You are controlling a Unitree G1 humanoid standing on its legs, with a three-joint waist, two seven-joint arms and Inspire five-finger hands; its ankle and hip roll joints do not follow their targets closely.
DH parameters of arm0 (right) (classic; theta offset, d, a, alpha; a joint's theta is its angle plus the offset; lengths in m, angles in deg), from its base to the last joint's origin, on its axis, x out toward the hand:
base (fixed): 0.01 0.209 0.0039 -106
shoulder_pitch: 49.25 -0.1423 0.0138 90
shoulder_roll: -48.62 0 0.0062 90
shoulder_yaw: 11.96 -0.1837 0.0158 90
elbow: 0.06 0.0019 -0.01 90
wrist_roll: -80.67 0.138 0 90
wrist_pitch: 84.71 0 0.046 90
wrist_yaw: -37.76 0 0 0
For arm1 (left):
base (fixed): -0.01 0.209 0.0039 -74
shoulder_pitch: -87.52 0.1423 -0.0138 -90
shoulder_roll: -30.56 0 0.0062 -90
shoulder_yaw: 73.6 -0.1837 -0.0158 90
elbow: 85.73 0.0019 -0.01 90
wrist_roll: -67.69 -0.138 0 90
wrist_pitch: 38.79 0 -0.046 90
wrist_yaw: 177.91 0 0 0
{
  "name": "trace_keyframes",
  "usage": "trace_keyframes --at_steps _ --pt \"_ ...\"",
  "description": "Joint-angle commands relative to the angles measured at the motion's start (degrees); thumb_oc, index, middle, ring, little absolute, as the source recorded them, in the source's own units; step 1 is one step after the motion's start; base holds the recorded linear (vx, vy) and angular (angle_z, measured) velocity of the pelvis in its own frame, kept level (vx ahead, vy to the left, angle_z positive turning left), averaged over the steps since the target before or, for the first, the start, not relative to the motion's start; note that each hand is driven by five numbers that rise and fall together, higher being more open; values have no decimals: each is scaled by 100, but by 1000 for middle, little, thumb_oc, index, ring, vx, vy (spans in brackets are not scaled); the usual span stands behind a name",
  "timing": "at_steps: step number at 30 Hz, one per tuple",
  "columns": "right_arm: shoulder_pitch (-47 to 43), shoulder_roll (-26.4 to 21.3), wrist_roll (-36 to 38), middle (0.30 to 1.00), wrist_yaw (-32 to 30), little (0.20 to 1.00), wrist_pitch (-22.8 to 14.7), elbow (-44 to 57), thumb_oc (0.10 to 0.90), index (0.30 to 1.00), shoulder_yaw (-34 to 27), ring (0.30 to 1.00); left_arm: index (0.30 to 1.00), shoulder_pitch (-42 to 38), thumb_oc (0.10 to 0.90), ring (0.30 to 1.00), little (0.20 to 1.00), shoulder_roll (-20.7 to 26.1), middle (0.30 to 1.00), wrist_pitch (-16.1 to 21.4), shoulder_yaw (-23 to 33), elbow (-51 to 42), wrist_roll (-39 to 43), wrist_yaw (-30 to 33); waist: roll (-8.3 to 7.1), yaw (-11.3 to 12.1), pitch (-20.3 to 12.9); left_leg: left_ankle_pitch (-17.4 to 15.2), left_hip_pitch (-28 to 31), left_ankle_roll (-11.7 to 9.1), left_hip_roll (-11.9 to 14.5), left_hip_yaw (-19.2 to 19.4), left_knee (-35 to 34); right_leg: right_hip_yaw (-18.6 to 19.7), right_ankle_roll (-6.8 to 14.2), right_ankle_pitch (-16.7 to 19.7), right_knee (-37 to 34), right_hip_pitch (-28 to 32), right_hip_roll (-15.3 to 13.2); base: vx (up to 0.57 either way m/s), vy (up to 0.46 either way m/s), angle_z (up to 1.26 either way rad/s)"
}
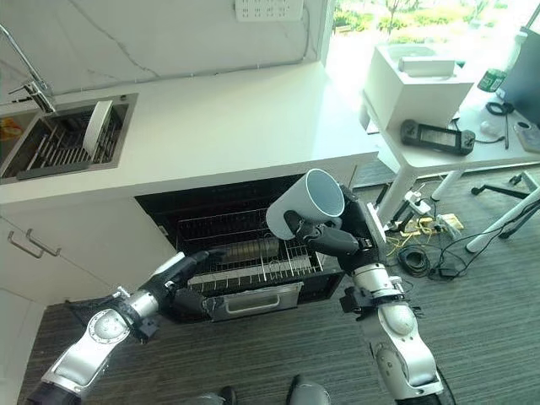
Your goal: Place the dishes in the dishwasher.
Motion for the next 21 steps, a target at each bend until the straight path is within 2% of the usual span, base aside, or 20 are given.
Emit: trace_keyframes --at_steps 1,6,14,17,21 --pt "-877 -52 151 300 230 300 -497 476 400 300 -319 300 900 -745 800 900 900 222 900 -79 186 -324 -265 87 -26 -97 45 -485 591 -331 581 39 -70 400 945 51 -480 307 -526 -27 30 -3" --pt "-1048 -188 185 300 278 300 -309 501 400 300 -278 300 900 -957 800 900 900 172 900 -629 -38 -73 -685 92 54 -168 82 -453 640 -349 601 134 -70 474 941 48 -480 330 -544 6 47 -10" --pt "-1180 -111 126 300 322 300 -176 520 400 300 -179 300 900 -1184 800 900 900 5 900 -894 -249 433 -1024 309 48 -239 43 -452 670 -371 633 237 -70 499 936 31 -480 336 -555 1 9 -2" --pt "-1227 -81 105 300 343 300 -117 523 400 300 -156 300 900 -1237 800 900 900 -98 900 -969 -381 670 -1187 190 44 -267 35 -459 696 -376 643 268 -70 511 937 31 -480 348 -549 0 0 0" --pt "-1256 -52 123 300 403 300 -42 521 400 300 -149 300 900 -1322 800 900 900 -254 900 -1063 -680 1048 -1695 -398 32 -309 13 -479 726 -379 658 309 -70 529 945 33 -480 350 -531 0 0 0"
